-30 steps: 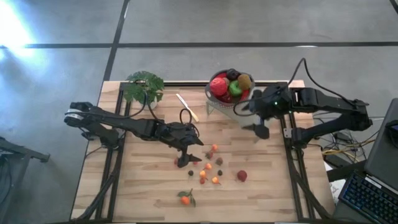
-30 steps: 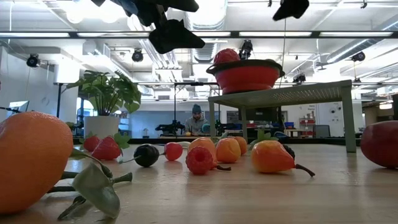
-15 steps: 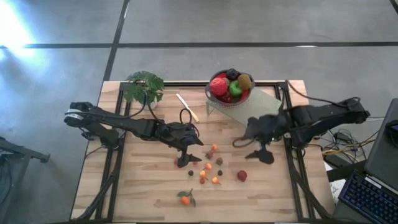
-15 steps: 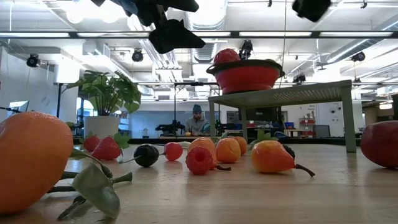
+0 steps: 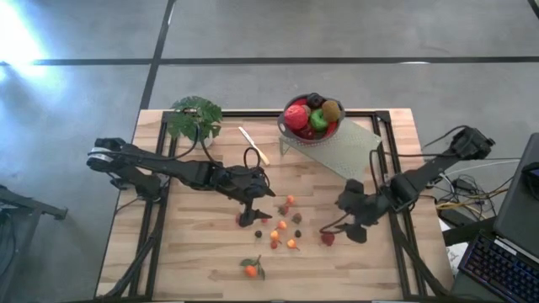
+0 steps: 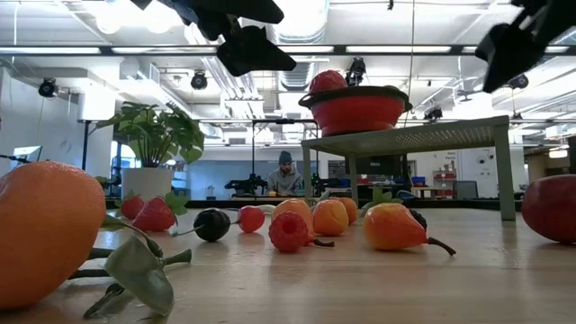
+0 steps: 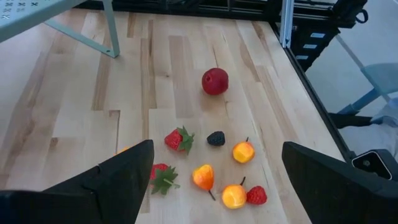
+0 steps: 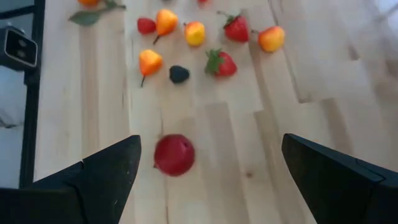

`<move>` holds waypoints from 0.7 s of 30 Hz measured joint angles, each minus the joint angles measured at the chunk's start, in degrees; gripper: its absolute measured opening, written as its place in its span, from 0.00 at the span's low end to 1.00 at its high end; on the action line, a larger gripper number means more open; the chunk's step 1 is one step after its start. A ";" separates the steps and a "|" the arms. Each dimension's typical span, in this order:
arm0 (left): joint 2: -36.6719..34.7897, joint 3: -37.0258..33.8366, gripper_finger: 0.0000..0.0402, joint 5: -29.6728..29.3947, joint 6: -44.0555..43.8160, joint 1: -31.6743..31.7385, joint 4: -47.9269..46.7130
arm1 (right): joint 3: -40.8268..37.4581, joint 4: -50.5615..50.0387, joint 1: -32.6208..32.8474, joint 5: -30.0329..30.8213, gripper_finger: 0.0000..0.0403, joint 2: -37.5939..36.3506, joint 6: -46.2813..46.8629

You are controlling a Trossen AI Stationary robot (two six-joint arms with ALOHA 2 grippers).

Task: Pick & Place Fruit
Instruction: Put the strawberry into the red gray colander on the shelf

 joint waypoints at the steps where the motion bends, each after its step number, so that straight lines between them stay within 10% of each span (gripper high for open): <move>1: 0.00 0.00 0.90 0.00 0.00 0.00 0.00 | -0.96 1.19 0.40 0.04 0.95 0.02 0.46; 21: 0.00 0.00 0.90 -0.44 2.45 0.00 -6.89 | -12.21 18.67 5.07 3.49 0.95 0.52 5.52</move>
